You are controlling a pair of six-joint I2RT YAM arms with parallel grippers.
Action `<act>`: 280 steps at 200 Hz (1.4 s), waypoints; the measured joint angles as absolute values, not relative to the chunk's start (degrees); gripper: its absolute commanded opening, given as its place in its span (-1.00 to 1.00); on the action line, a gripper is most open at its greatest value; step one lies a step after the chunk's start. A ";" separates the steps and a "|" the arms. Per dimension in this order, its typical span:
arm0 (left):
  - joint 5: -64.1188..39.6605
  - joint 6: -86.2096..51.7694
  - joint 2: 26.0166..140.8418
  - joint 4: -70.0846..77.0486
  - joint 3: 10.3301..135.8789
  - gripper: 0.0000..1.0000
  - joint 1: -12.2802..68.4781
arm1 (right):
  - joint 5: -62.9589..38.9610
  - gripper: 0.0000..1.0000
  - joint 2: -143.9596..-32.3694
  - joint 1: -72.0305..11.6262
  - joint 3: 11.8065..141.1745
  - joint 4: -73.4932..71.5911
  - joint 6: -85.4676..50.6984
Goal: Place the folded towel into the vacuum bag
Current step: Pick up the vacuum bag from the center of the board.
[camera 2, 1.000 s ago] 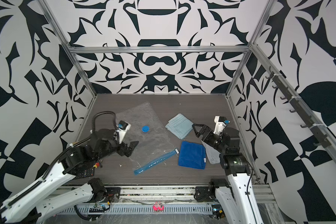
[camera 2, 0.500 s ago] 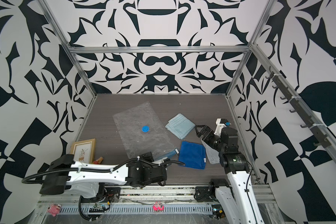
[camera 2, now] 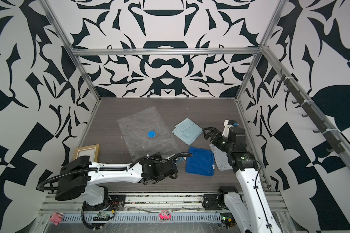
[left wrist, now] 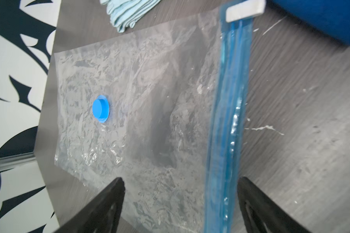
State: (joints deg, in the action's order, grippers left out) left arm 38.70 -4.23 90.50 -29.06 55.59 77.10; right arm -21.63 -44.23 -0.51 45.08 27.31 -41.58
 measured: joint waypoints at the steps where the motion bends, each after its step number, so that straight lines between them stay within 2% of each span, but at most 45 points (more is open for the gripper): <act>1: 38.57 -4.19 90.50 -28.97 55.59 0.82 77.10 | -21.63 0.98 -44.23 -0.49 45.08 27.29 -41.56; 83: 33.50 1.80 94.15 -25.63 55.59 0.71 75.96 | -21.82 0.98 -44.71 -0.12 45.17 27.31 -40.29; 87: 33.54 2.13 94.37 -25.50 55.59 0.63 75.90 | -21.82 0.98 -44.71 -0.10 45.17 27.31 -40.29; 104: 34.26 2.52 95.37 -24.84 55.59 0.53 75.46 | -21.82 0.98 -44.71 0.03 45.17 27.33 -40.21; 178: 37.30 4.84 97.67 -21.06 55.59 0.31 73.60 | -21.82 0.98 -44.56 0.40 46.28 28.12 -39.35; 202: 37.56 5.52 98.96 -19.86 55.59 0.17 73.28 | -21.82 0.98 -44.51 0.40 46.35 28.51 -39.09; 226: 37.91 5.76 100.03 -18.90 55.75 -0.19 72.99 | -21.82 0.98 -44.03 0.54 46.37 28.84 -38.96; 238: 38.22 5.54 100.40 -18.52 56.01 -0.44 72.82 | -21.80 0.98 -43.75 0.67 46.37 29.02 -38.96; 248: 38.35 6.26 100.71 -18.37 56.45 -0.75 72.58 | -21.80 0.98 -43.53 0.69 46.37 29.12 -38.96; 260: 38.33 5.52 100.79 -18.11 57.06 -0.99 72.01 | -21.82 0.98 -43.35 0.73 46.39 29.34 -38.94; 280: 36.86 4.93 100.27 -18.35 58.28 -1.00 69.65 | -21.82 0.98 -43.03 0.78 46.48 29.74 -38.81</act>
